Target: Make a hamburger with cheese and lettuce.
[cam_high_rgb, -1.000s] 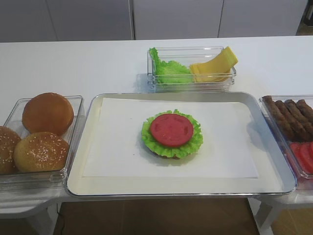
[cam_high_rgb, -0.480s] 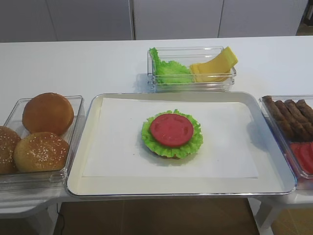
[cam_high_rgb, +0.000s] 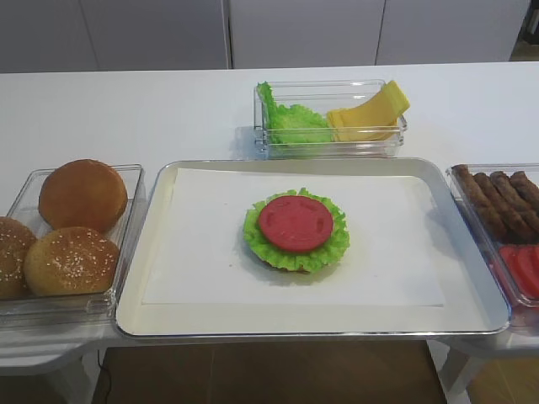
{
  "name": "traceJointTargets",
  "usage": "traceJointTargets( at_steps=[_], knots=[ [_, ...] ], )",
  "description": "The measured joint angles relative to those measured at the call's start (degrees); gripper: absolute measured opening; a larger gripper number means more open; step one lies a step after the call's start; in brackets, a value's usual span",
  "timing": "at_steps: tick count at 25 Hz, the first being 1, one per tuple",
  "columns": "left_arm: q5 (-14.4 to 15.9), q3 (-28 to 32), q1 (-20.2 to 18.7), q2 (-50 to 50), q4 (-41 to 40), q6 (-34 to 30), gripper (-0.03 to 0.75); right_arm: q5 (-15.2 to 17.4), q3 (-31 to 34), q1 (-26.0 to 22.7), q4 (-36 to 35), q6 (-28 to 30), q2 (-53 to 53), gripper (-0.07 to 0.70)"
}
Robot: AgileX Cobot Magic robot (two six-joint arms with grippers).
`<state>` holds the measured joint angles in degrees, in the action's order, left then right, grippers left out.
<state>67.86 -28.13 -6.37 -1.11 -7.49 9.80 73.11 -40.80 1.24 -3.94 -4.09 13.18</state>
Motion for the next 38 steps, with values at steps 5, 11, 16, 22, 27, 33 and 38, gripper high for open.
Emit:
traceJointTargets(
  at_steps=[5,11,16,22,27,33,38],
  knots=[
    [0.0,0.0,0.0,0.0,0.0,0.0,0.369,-1.14,3.71,0.0,0.07,0.0,-6.45,0.44],
    [0.0,0.0,0.0,0.0,0.0,0.0,0.369,-5.03,5.46,0.0,0.07,0.0,-8.95,0.44],
    [0.0,0.0,0.0,0.0,0.0,0.0,0.37,-5.84,9.0,0.0,-0.27,0.0,-9.06,0.439],
    [0.0,0.0,0.0,0.0,0.0,0.0,0.37,-8.85,11.36,0.0,-0.93,0.14,-9.16,0.439],
    [0.0,0.0,0.0,0.0,0.0,0.0,0.37,-10.42,11.64,0.0,-1.02,1.12,-9.16,0.44],
    [0.0,0.0,0.0,0.0,0.0,0.0,0.37,-10.28,11.76,0.0,-1.02,2.79,-9.16,0.439],
    [0.0,0.0,0.0,0.0,0.0,0.0,0.37,-9.92,12.31,0.0,-1.02,3.44,-9.16,0.439]
  ],
)
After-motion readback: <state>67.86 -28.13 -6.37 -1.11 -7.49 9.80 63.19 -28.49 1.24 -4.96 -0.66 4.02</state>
